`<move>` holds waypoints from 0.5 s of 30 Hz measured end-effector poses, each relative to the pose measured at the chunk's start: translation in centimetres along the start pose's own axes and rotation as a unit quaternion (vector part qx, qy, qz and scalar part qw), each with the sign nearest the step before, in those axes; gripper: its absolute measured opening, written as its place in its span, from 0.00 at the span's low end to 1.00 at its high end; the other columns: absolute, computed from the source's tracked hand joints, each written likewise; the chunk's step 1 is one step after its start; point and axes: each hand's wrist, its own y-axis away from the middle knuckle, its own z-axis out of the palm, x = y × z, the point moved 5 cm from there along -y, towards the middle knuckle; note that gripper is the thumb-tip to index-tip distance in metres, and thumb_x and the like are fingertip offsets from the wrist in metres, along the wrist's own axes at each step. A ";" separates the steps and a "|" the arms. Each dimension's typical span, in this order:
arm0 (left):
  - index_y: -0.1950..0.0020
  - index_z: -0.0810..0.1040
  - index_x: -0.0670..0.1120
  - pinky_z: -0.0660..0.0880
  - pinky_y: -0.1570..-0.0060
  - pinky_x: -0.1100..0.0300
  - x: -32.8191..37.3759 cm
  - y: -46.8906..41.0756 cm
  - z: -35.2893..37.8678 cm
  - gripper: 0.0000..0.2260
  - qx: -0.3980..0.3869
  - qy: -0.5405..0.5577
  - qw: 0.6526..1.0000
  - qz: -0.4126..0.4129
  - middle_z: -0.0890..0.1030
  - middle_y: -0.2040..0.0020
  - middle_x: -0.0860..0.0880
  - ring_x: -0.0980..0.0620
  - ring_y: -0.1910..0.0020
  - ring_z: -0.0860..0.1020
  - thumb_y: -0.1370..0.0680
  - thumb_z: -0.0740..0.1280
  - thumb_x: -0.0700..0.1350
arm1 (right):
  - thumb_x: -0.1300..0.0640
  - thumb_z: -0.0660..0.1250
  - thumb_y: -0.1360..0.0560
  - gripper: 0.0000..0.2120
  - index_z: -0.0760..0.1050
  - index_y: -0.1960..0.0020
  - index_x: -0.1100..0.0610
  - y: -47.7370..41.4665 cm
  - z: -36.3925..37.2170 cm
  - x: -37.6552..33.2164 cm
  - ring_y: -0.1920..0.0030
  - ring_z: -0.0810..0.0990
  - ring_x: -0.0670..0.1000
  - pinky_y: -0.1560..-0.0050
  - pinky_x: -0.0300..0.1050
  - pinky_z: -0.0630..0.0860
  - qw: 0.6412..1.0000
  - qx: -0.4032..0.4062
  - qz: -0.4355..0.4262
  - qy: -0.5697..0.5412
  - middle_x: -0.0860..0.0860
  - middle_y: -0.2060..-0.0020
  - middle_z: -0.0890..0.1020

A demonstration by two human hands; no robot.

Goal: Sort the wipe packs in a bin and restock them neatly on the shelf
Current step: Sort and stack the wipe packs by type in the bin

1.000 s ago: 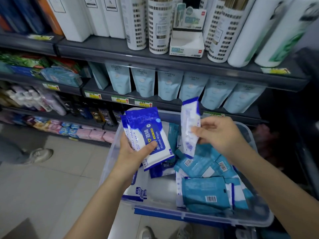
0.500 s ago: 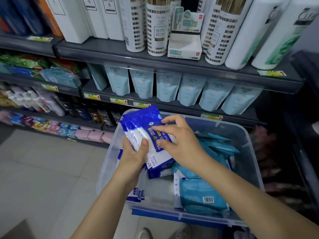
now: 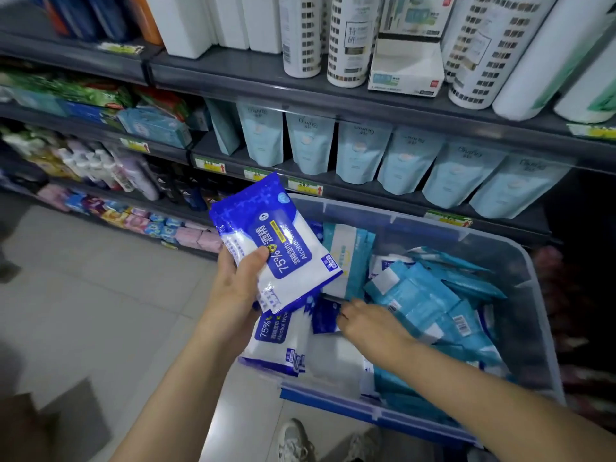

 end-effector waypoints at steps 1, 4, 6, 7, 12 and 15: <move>0.38 0.69 0.52 0.79 0.52 0.45 0.0 0.1 -0.1 0.17 -0.001 0.000 1.000 0.000 0.84 0.49 0.48 0.50 0.56 0.83 0.25 0.67 0.46 | 0.63 0.79 0.48 0.14 0.79 0.65 0.57 -0.4 0.5 -0.4 0.67 0.78 0.52 0.76 0.39 0.66 0.999 -0.029 -0.014 0.037 0.53 0.66 0.80; 0.35 0.69 0.51 0.80 0.54 0.48 -0.2 0.3 -0.4 0.25 -0.006 -0.004 1.000 -0.005 0.84 0.48 0.48 0.49 0.55 0.84 0.31 0.69 0.48 | 0.62 0.78 0.51 0.14 0.79 0.68 0.57 -0.6 2.1 -0.5 0.74 0.76 0.51 0.77 0.38 0.59 0.993 -0.086 -0.016 0.075 0.52 0.71 0.79; 0.33 0.68 0.51 0.79 0.53 0.48 -0.3 0.4 -0.5 0.26 -0.003 -0.009 1.000 -0.011 0.84 0.47 0.48 0.48 0.53 0.83 0.30 0.70 0.47 | 0.61 0.78 0.63 0.17 0.75 0.77 0.56 -1.1 2.5 0.1 0.81 0.71 0.49 0.79 0.34 0.56 0.997 -0.066 0.003 0.046 0.50 0.79 0.74; 0.33 0.68 0.50 0.79 0.51 0.46 -0.4 0.5 -0.5 0.25 0.000 -0.011 1.000 -0.014 0.83 0.46 0.47 0.47 0.52 0.83 0.28 0.70 0.46 | 0.61 0.78 0.63 0.17 0.75 0.77 0.56 -1.3 2.4 0.2 0.81 0.71 0.49 0.81 0.33 0.59 0.998 -0.035 0.004 0.042 0.50 0.79 0.74; 0.33 0.67 0.50 0.77 0.45 0.41 -0.4 0.6 -0.5 0.20 0.005 -0.010 1.000 -0.015 0.83 0.45 0.46 0.45 0.51 0.83 0.25 0.65 0.46 | 0.65 0.61 0.28 0.09 0.78 0.50 0.59 -0.8 1.4 1.4 0.51 0.80 0.59 0.60 0.44 0.69 0.998 -0.016 0.049 -0.040 0.56 0.52 0.80; 0.33 0.67 0.50 0.78 0.47 0.43 -0.3 0.5 -0.4 0.24 0.004 -0.014 1.000 -0.013 0.83 0.45 0.45 0.45 0.52 0.83 0.29 0.68 0.48 | 0.58 0.61 0.24 0.10 0.81 0.48 0.53 0.0 0.5 3.3 0.49 0.80 0.54 0.54 0.42 0.73 0.978 0.023 0.109 -0.178 0.50 0.51 0.83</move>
